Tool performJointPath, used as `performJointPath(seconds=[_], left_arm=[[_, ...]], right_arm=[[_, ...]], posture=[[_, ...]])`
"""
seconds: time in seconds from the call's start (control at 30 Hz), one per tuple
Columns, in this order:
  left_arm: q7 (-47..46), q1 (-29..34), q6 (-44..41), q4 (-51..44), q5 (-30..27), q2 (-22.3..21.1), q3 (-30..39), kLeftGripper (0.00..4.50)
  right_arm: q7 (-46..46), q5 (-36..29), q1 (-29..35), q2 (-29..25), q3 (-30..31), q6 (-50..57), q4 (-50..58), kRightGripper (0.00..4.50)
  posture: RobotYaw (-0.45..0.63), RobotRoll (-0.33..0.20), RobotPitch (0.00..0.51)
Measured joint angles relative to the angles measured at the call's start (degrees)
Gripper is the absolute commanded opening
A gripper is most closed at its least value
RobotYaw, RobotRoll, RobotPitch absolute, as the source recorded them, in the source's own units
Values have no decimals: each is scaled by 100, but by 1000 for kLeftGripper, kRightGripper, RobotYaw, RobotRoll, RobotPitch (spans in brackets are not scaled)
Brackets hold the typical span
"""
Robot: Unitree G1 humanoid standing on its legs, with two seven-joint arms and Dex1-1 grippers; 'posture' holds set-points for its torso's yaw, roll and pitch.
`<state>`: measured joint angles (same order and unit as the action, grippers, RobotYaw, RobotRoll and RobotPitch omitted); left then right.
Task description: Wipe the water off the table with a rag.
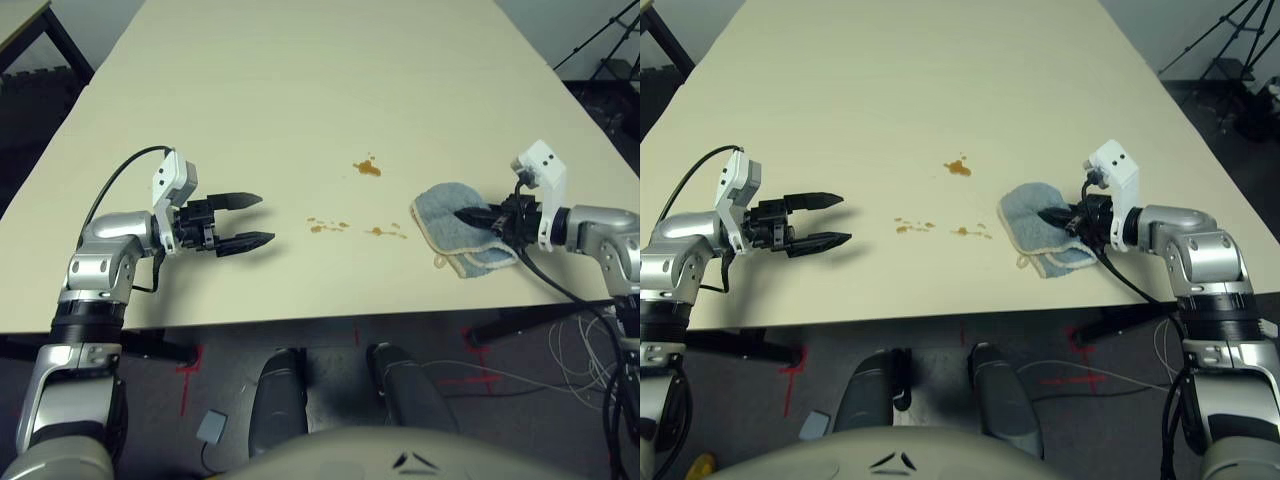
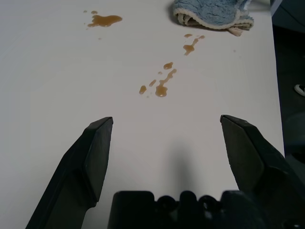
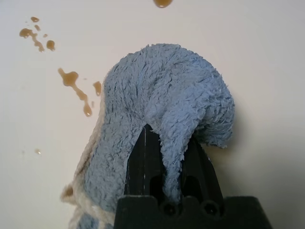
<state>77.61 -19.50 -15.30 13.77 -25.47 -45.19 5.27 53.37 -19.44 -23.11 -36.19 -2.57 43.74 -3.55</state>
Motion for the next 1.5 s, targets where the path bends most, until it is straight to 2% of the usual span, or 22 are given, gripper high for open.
performJointPath(seconds=[0.57, 0.9, 1.3, 1.5], left_arm=[[-128, 223, 43, -168, -9, -85, 315, 4500], [-129, 438, 51, -188, -14, -106, 340, 4500], [-145, 724, 51, -247, -16, -258, 548, 4500], [-157, 880, 39, -416, -22, -264, 560, 4500]], right_arm=[[-448, 617, -380, 1122, 911, -276, -13, 93], [-613, 986, -1160, 2219, 1615, -303, -605, 92], [-503, 1346, -1675, 3045, 2409, -659, -1102, 92], [-419, 1507, -1920, 3489, 2526, -964, -1619, 91]], posture=[[-82, 0, 154], [-71, 0, 177], [-44, 0, 185], [-44, 0, 188]])
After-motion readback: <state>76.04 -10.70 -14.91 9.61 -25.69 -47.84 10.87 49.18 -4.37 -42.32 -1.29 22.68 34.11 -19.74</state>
